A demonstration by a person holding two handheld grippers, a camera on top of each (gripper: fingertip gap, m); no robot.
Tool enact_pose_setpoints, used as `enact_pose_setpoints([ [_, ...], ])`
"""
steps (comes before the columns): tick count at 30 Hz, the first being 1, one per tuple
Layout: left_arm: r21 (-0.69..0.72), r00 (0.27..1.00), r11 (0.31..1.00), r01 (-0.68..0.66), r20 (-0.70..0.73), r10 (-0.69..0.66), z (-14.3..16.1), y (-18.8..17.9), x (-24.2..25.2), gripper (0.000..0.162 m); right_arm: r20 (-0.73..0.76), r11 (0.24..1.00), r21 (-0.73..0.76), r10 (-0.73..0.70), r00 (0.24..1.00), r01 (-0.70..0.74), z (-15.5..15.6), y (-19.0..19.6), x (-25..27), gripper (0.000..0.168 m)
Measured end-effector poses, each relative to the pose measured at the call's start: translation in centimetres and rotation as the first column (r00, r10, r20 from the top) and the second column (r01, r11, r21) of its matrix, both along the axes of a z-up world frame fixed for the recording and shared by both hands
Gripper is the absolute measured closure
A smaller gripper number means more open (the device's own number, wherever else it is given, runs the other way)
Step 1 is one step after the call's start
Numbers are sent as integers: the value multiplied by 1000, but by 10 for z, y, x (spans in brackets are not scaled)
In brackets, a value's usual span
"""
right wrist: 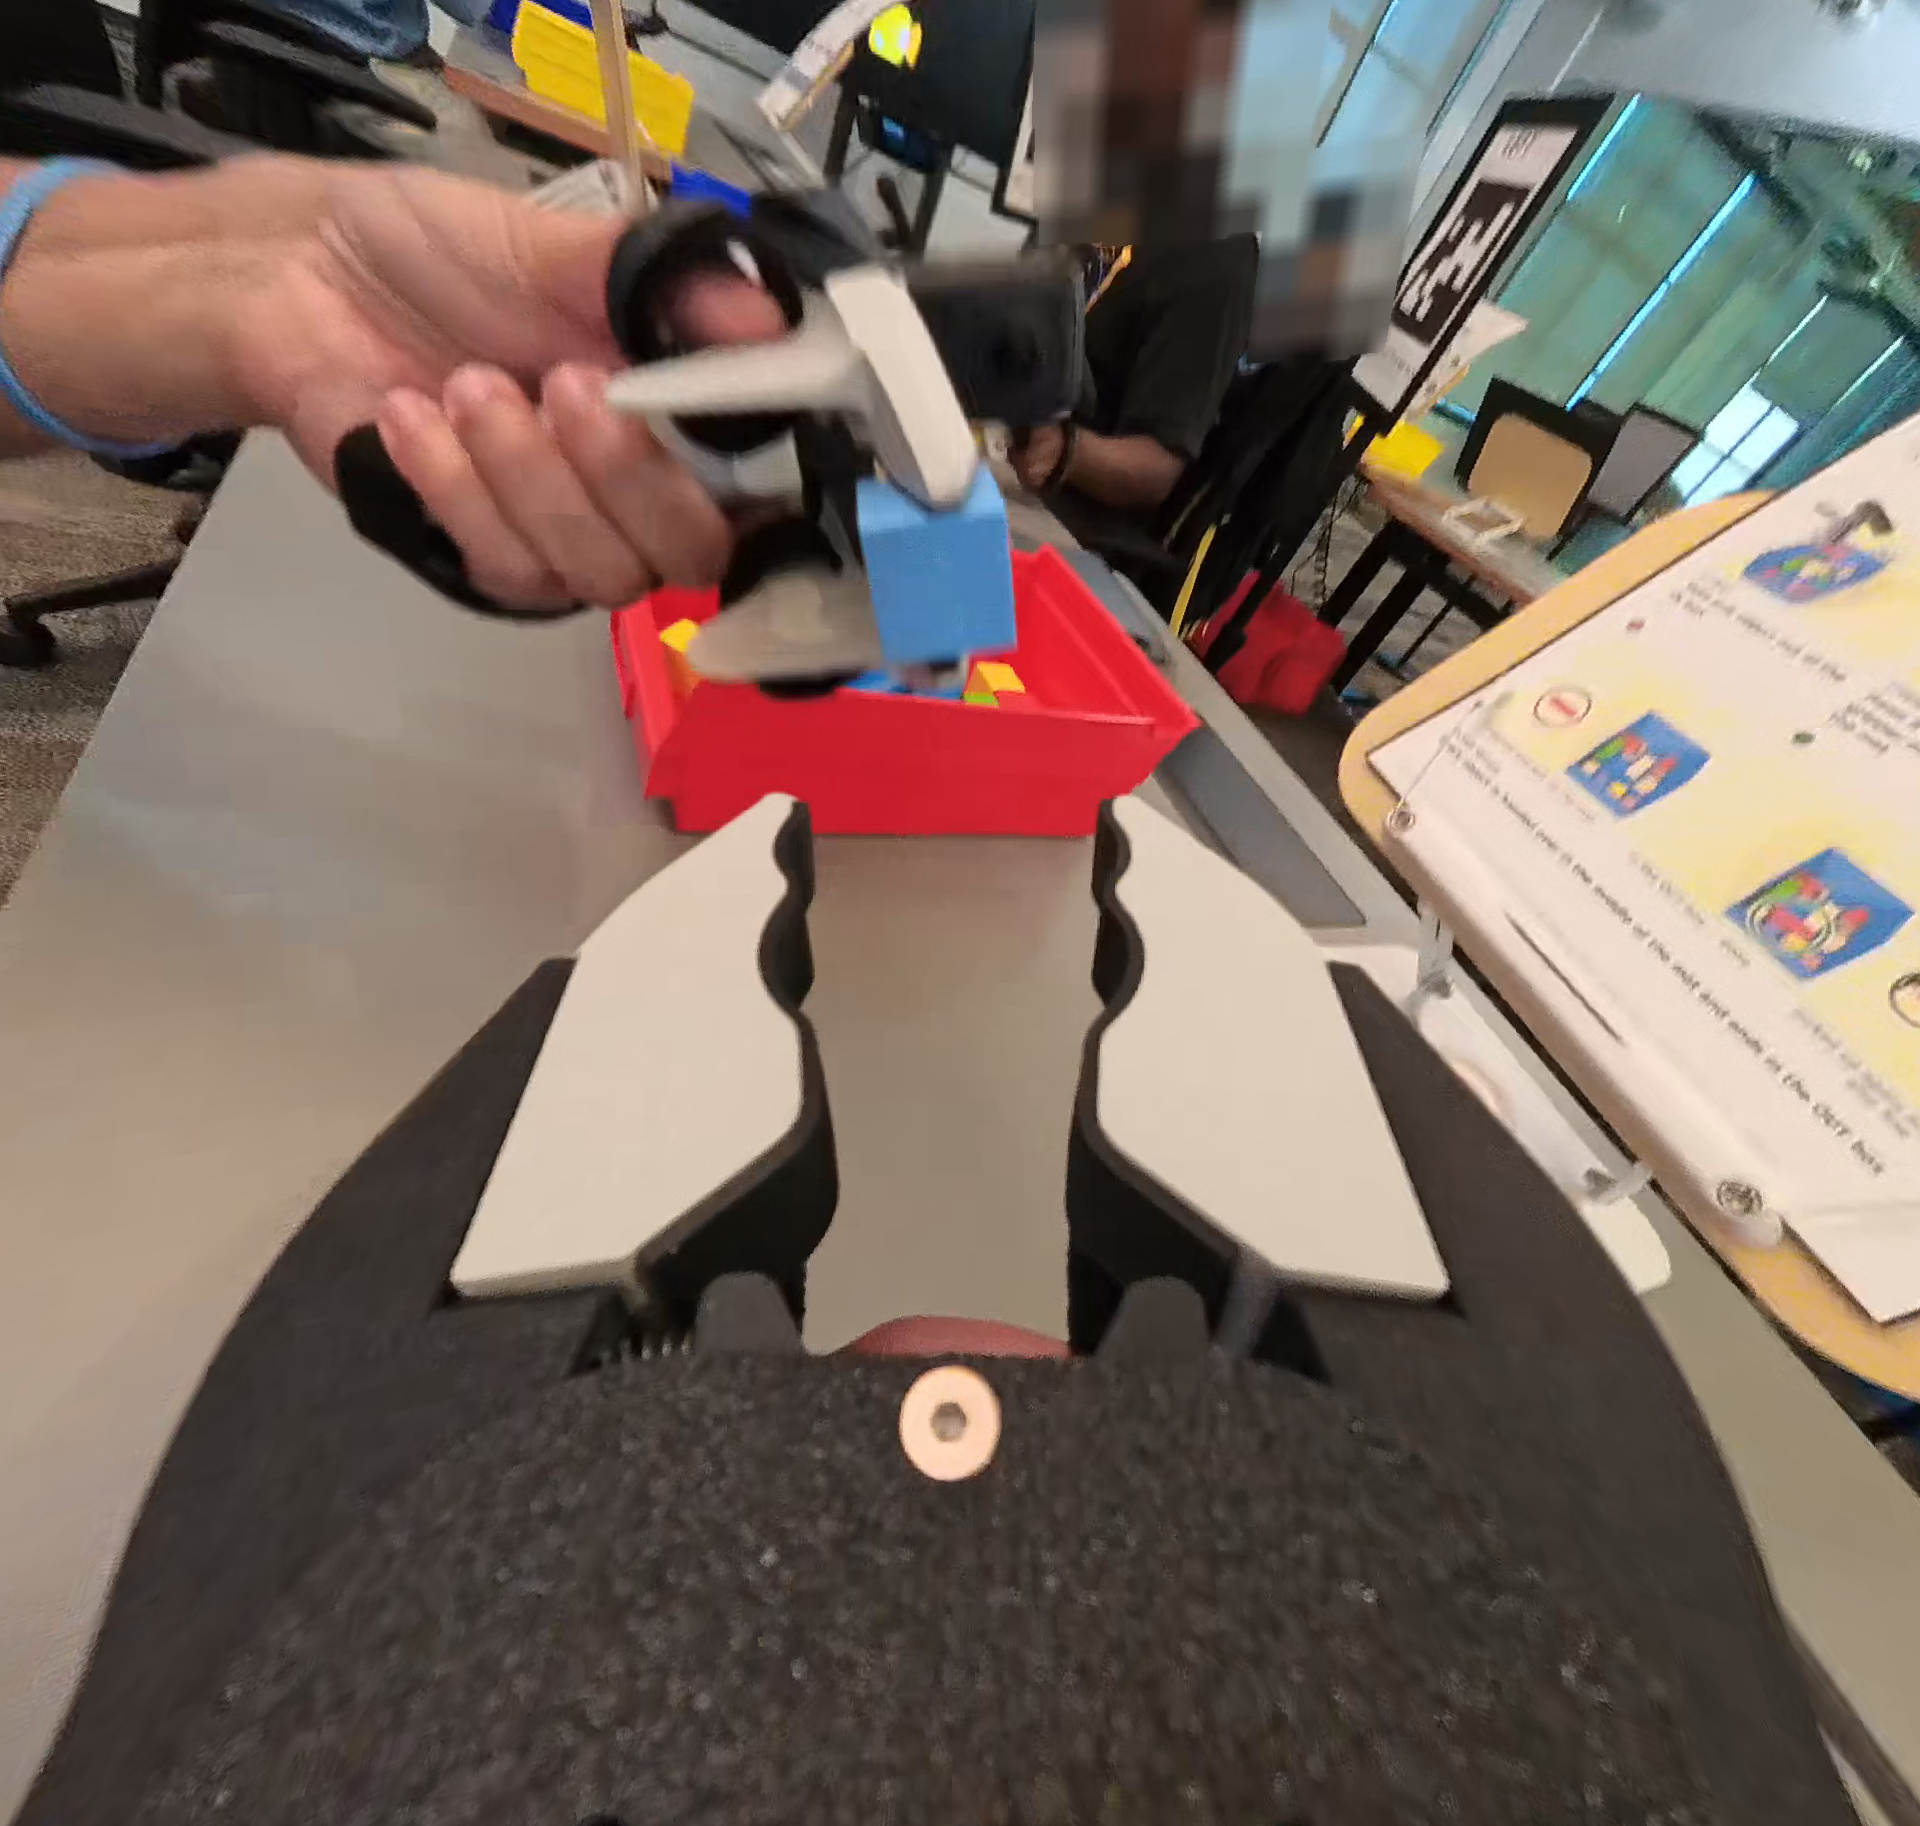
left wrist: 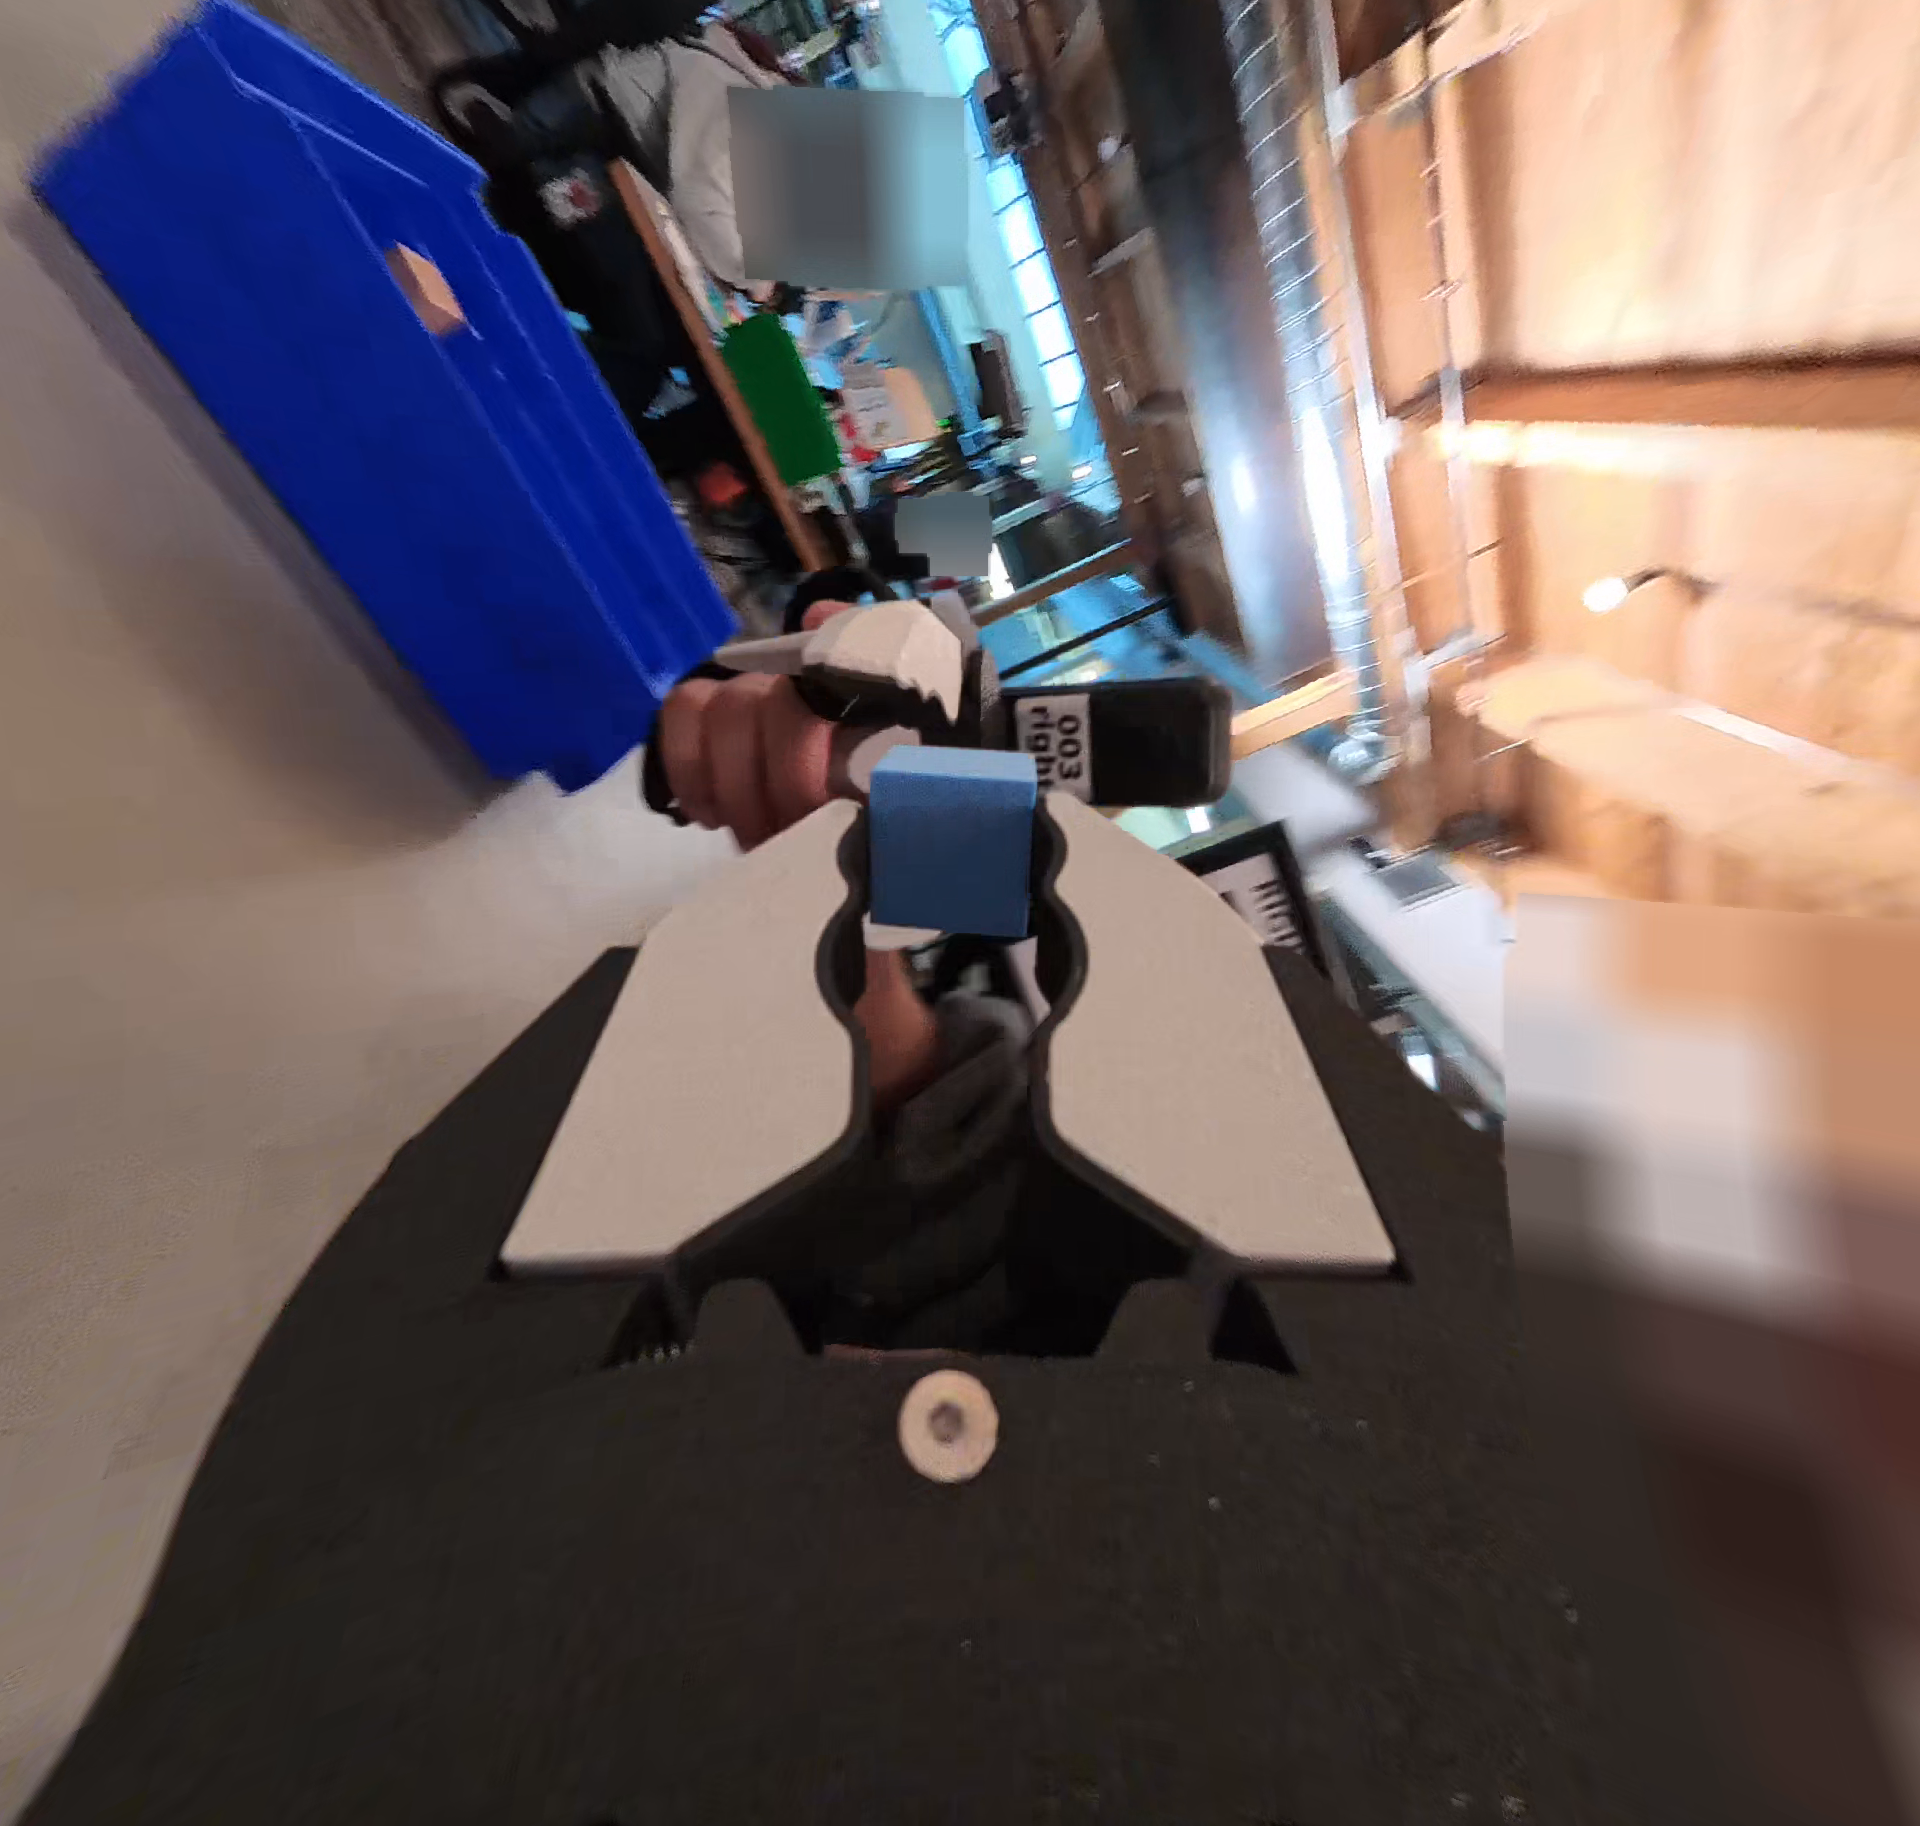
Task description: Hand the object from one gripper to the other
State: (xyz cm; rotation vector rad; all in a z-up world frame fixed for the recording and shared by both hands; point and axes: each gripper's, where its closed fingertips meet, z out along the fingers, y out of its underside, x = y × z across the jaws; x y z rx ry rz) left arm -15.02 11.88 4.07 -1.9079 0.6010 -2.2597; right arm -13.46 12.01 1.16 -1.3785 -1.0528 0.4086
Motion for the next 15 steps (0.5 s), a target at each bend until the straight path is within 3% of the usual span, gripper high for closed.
enact_pose_setpoints([
  [3,-89,1000,996,26,5,-25,-8,-7,20,134,-45,998,-9,55,997,-56,8,-5,-2,121],
  [11,-147,996,986,83,36,-79,-11,-19,50,135,-69,999,2,35,997,-35,7,-7,14,122],
  [13,-147,995,985,93,37,-89,-11,-22,56,134,-69,999,7,35,997,-34,8,-8,19,140],
  [15,-156,995,983,95,50,-88,-8,-24,60,134,-93,999,-6,47,995,-47,11,-11,23,141],
])
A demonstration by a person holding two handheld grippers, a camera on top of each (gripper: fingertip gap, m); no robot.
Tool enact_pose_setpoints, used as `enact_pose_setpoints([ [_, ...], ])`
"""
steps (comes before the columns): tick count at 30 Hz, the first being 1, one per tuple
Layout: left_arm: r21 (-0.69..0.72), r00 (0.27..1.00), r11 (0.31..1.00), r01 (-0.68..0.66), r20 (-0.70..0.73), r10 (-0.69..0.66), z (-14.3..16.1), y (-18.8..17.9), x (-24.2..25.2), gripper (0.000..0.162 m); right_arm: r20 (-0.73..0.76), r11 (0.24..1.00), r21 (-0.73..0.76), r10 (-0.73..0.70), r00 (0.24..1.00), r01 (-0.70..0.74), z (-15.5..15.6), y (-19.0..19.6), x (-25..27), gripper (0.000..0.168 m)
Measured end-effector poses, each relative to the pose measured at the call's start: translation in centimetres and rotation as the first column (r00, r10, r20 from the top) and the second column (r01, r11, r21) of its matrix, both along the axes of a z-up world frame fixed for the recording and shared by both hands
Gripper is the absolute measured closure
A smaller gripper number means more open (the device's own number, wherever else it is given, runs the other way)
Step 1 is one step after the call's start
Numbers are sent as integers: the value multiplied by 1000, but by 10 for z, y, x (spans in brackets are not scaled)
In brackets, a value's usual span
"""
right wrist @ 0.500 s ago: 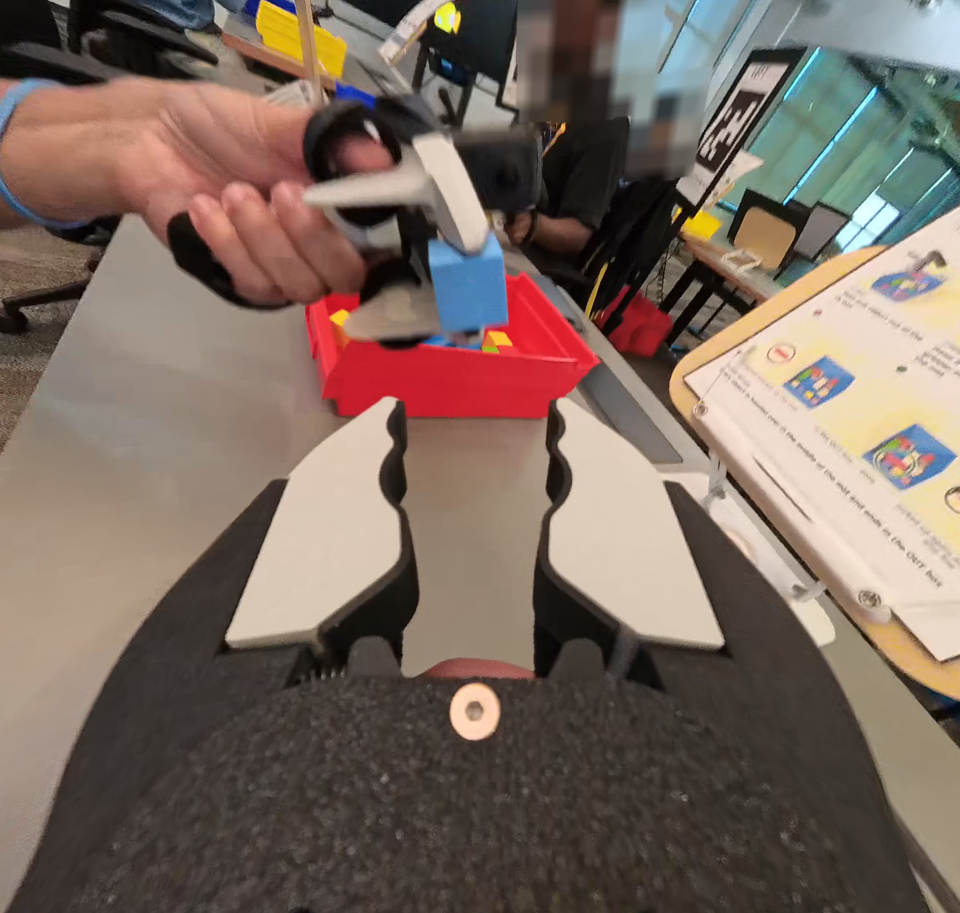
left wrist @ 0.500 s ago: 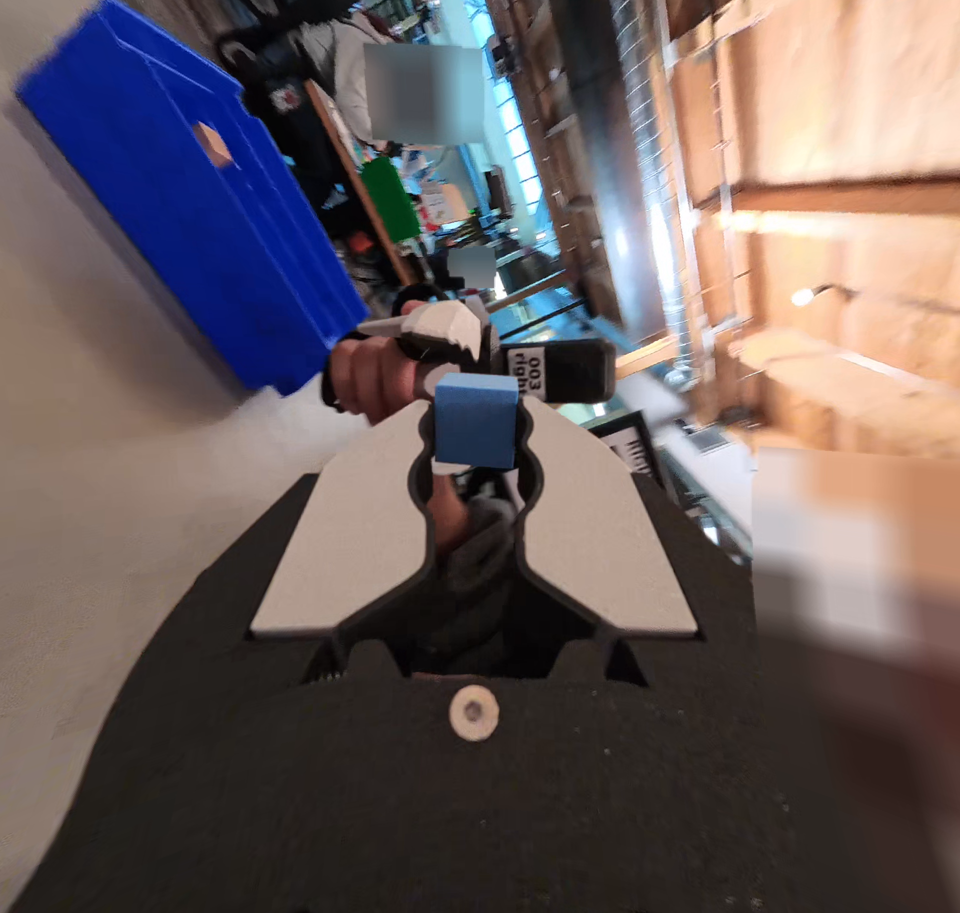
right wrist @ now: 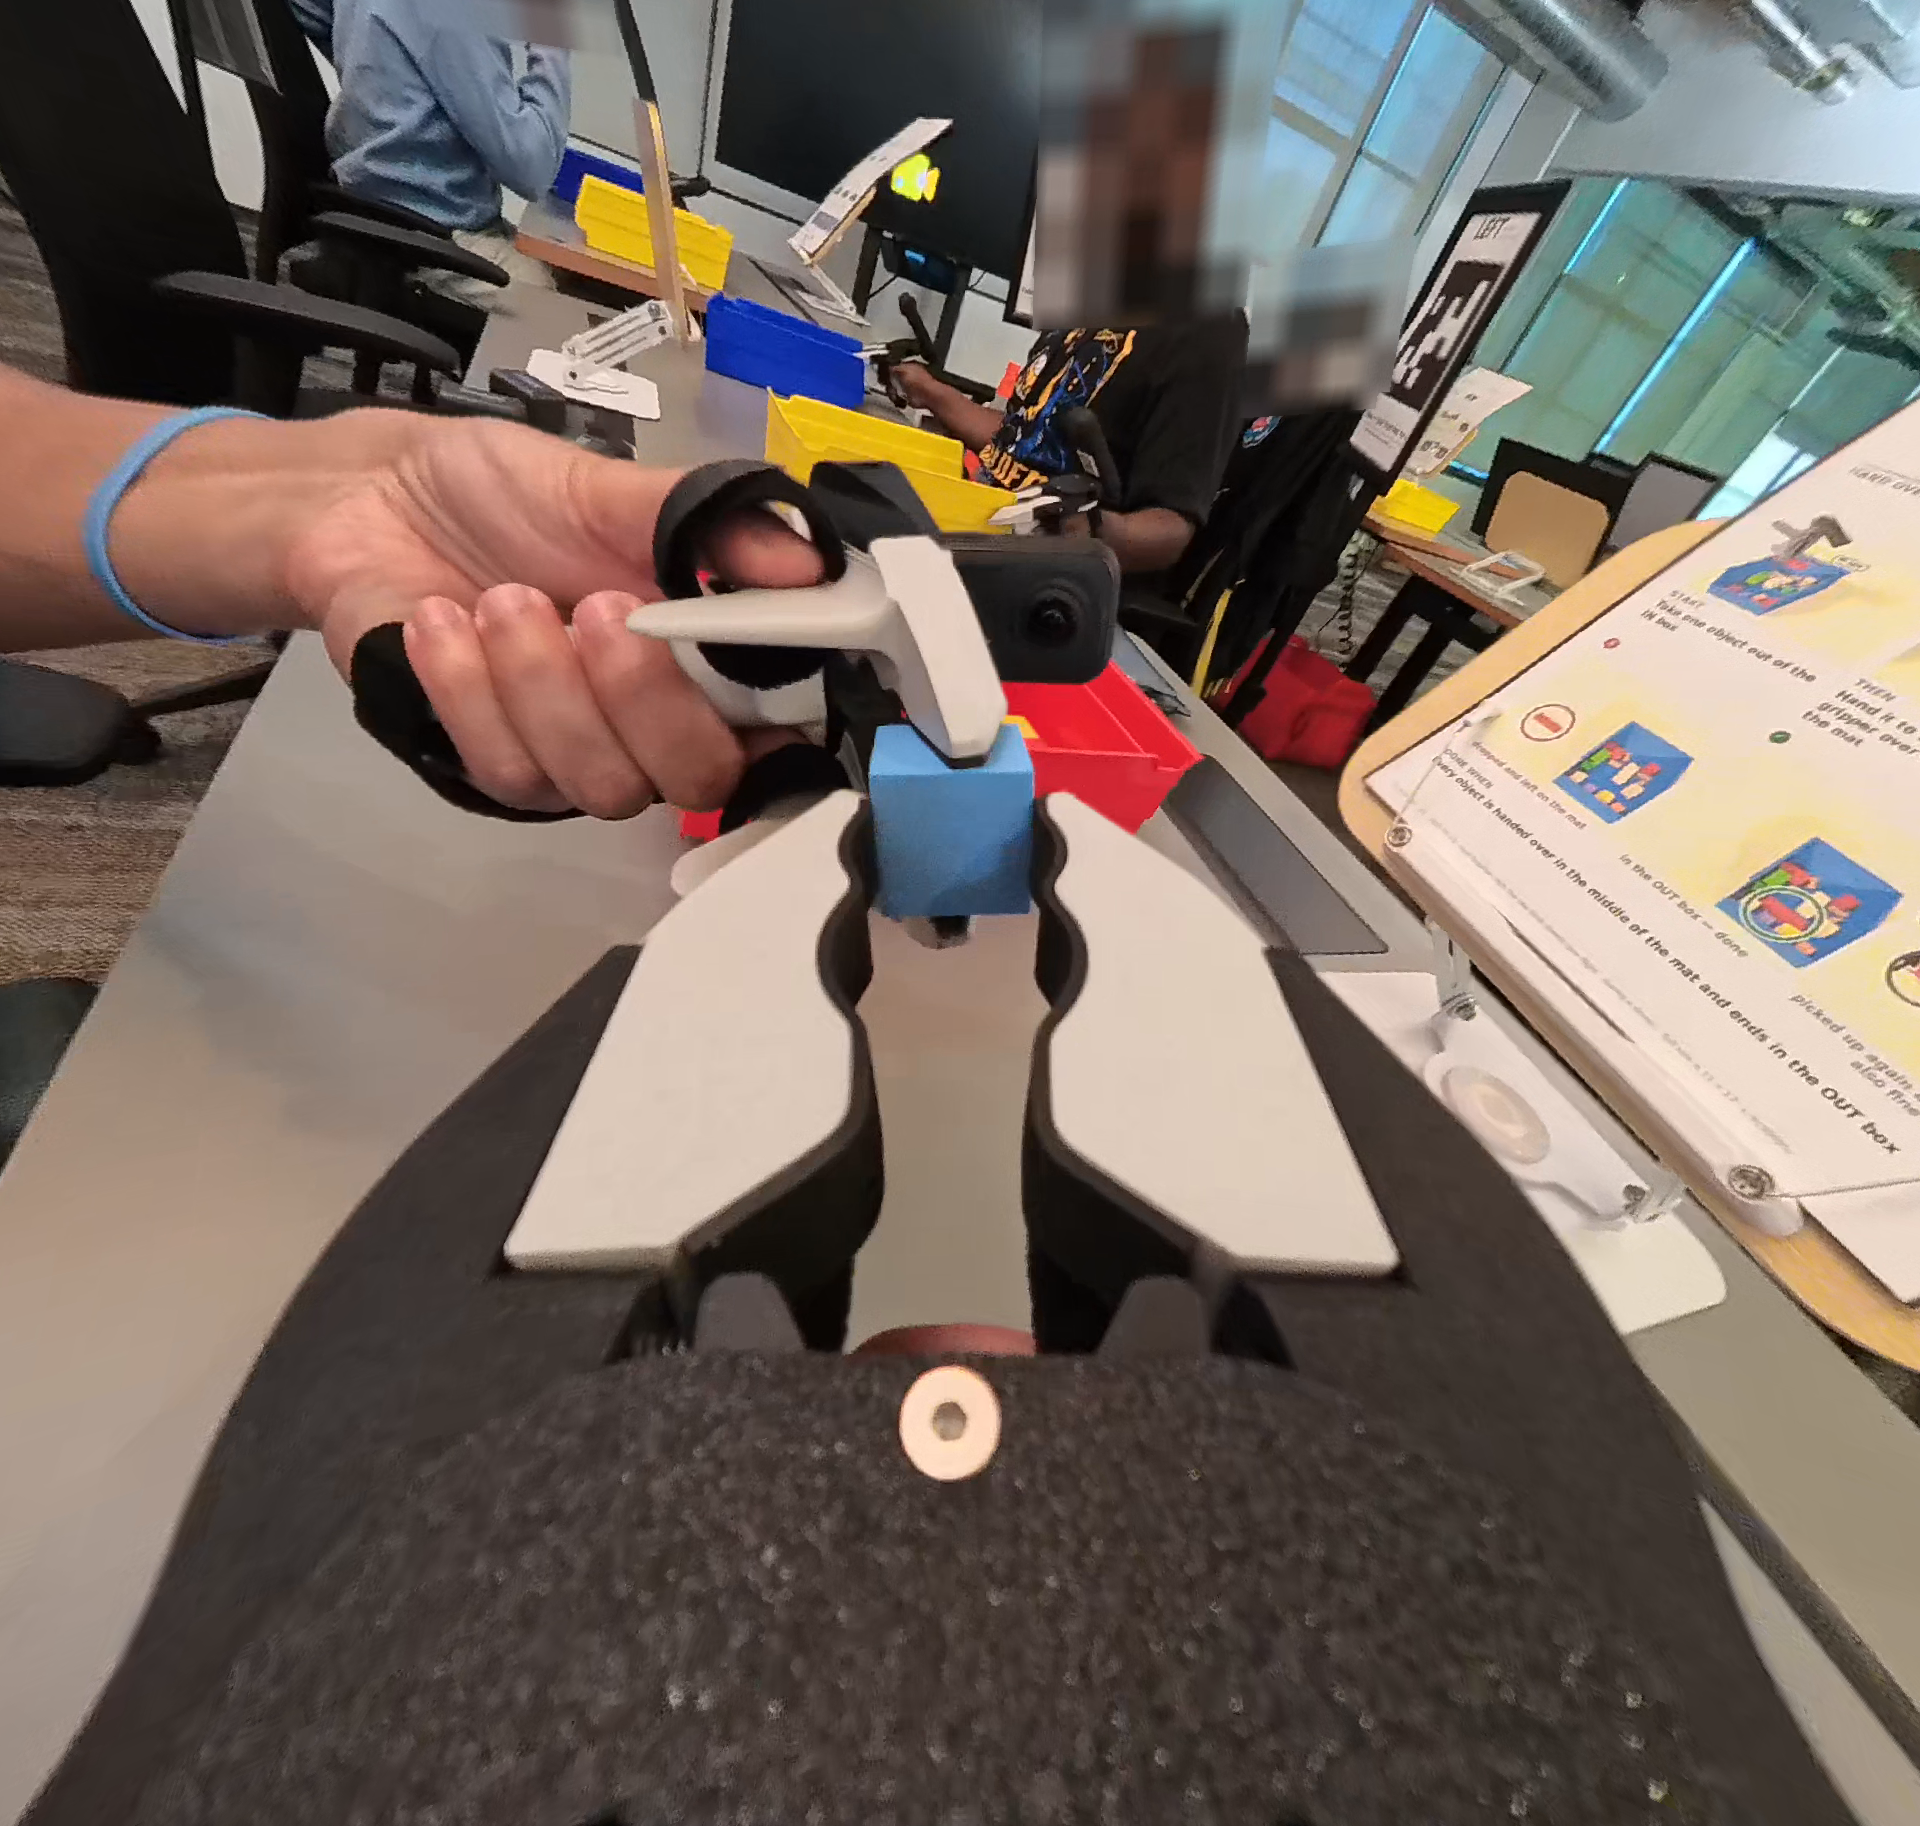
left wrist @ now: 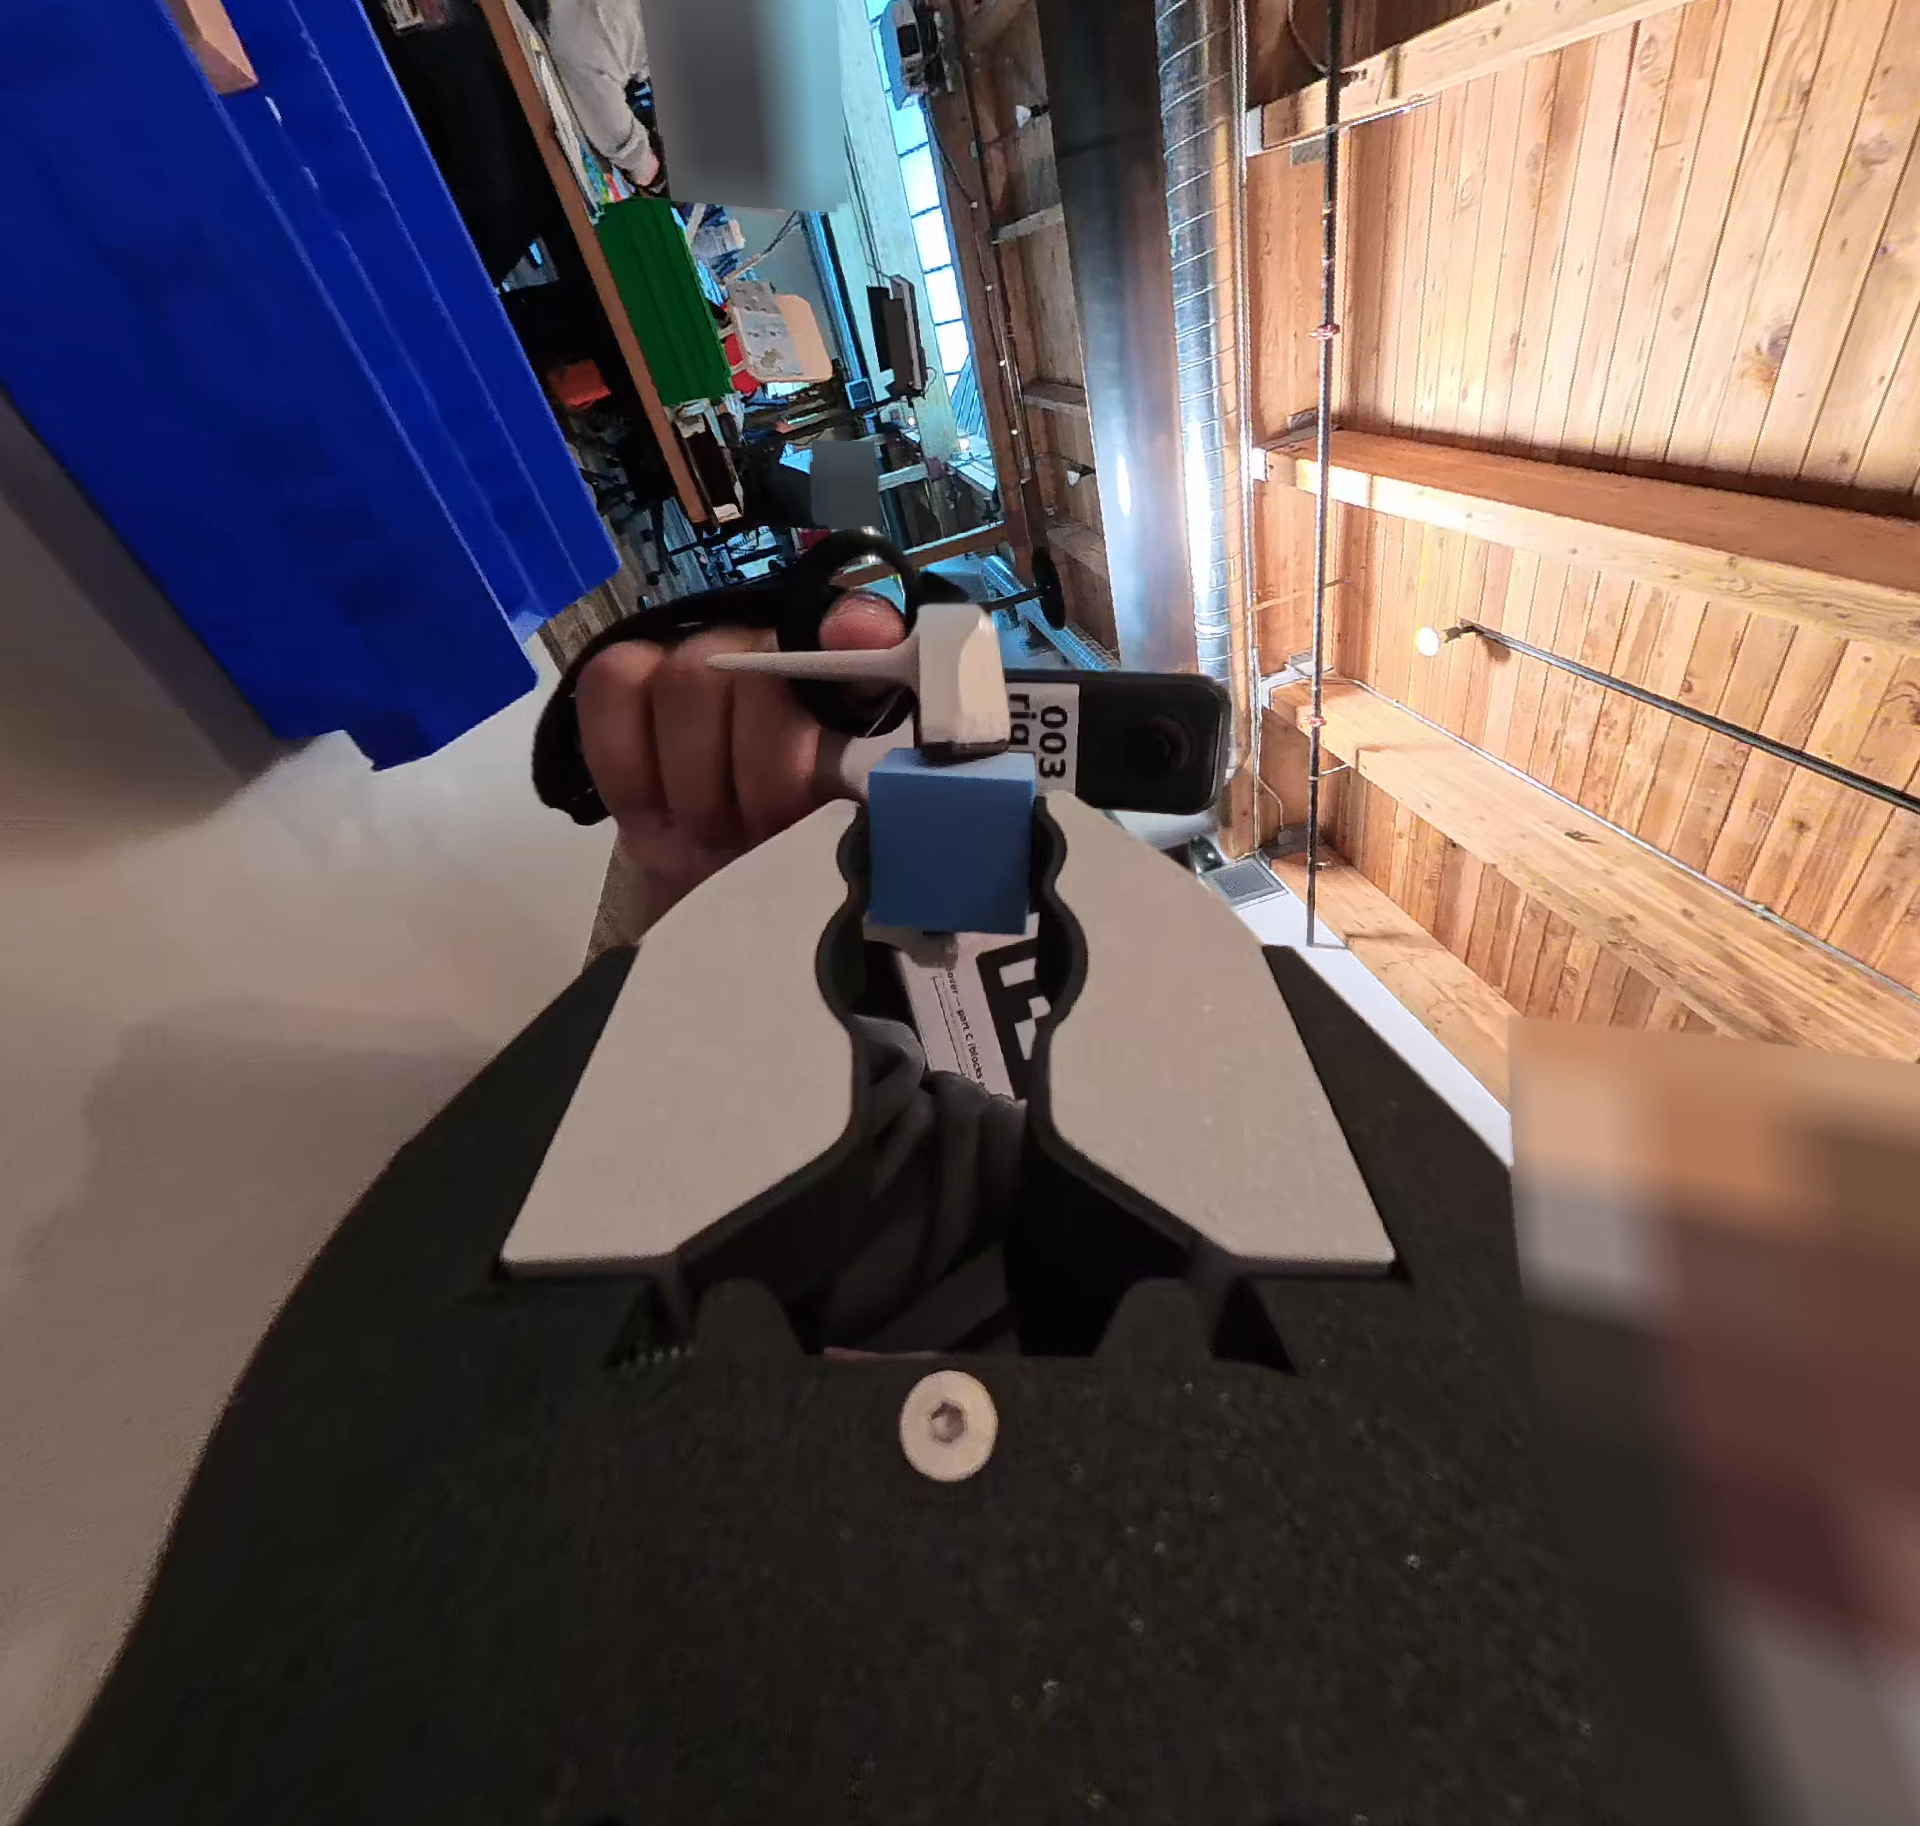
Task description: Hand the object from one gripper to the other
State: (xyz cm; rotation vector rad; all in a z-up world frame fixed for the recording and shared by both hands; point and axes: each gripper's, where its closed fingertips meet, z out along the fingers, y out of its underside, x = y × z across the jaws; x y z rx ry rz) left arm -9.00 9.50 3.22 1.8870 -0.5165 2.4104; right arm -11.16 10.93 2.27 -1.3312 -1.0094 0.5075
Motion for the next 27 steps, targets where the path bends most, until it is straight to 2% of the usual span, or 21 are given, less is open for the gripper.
enact_pose_setpoints([
  [3,54,1000,998,28,0,-28,1,-7,2,133,-2,999,-35,10,1000,-10,0,-1,6,141],
  [4,75,998,996,53,18,-54,3,-13,-2,124,-12,999,-38,4,1000,-5,2,-1,8,141],
  [6,133,998,990,56,30,-60,4,-23,-16,98,-33,999,-44,-1,999,0,6,-2,17,141],
  [8,257,1000,967,-8,14,4,-2,-36,-39,97,-59,999,-49,-26,998,23,16,-3,33,141],
  [11,524,981,847,-92,-100,168,-40,-61,-79,105,-56,981,-76,-185,981,181,34,6,88,141],
  [14,744,882,655,-132,-213,420,-93,-66,-125,112,4,898,-190,-405,914,398,32,16,166,141],
  [17,869,746,479,-122,-238,622,-133,-62,-169,115,241,722,-342,-551,799,602,-14,11,239,141],
  [19,906,680,401,-136,-209,703,-146,-58,-188,116,421,603,-425,-529,737,675,-56,-2,269,141],
  [21,917,643,379,-127,-216,735,-152,-54,-198,115,569,499,-477,-451,688,723,-99,-13,285,140],
  [23,926,630,365,-96,-227,743,-153,-49,-201,112,660,421,-548,-314,683,723,-139,-24,283,140],
  [25,937,598,344,-56,-244,764,-161,-41,-205,113,708,375,-581,-205,676,722,-170,-26,275,140],
  [27,933,584,360,-21,-281,762,-171,-40,-207,110,735,334,-604,-117,667,724,-194,-28,266,140],
])
